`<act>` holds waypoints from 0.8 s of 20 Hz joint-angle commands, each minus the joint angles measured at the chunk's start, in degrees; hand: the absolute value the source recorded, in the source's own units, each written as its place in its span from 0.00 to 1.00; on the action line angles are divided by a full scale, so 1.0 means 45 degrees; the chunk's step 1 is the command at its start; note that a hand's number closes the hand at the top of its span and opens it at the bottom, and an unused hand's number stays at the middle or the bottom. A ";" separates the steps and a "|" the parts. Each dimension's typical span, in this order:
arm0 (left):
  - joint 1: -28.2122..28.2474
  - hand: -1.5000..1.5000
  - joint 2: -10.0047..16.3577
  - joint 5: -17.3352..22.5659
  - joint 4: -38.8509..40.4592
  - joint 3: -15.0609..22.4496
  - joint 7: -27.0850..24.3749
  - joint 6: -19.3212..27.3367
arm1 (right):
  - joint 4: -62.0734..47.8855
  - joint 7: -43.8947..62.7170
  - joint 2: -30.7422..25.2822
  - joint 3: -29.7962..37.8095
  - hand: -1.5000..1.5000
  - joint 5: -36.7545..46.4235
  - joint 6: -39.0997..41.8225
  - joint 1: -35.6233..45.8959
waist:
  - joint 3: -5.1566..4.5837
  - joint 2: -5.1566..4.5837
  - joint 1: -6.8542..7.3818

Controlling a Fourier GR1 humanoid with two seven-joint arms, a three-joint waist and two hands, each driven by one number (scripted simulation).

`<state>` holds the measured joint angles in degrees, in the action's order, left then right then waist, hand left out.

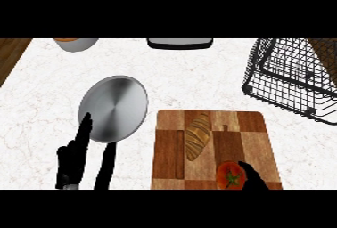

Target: Pick the tomato from the cutting board and place it in the tiered basket

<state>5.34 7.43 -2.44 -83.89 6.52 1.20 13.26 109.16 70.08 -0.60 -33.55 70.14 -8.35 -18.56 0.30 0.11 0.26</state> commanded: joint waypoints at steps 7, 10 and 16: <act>-0.0351 0.50 0.0061 0.0143 0.0731 -0.0313 0.0436 -0.0386 | -0.1780 0.1843 0.0122 -0.0040 1.00 0.0582 -0.0207 0.1627 | -0.0075 -0.0034 -0.0081; 0.0364 0.50 -0.0015 0.0228 0.0375 -0.0169 -0.0032 -0.0540 | -0.2499 0.0990 0.0122 0.1279 1.00 0.0938 0.0065 0.2587 | -0.0072 -0.0035 -0.0012; -0.0446 0.50 -0.0488 -0.0279 0.1266 -0.0219 -0.0014 0.0140 | -0.0360 -0.2652 -0.2360 0.3044 1.00 -0.1309 0.1256 0.1997 | -0.0067 -0.0043 -0.0178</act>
<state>5.21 6.68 -3.11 -82.83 5.69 0.73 12.92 102.70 63.44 -3.64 -26.31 72.39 -8.05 -9.51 0.28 0.54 -0.06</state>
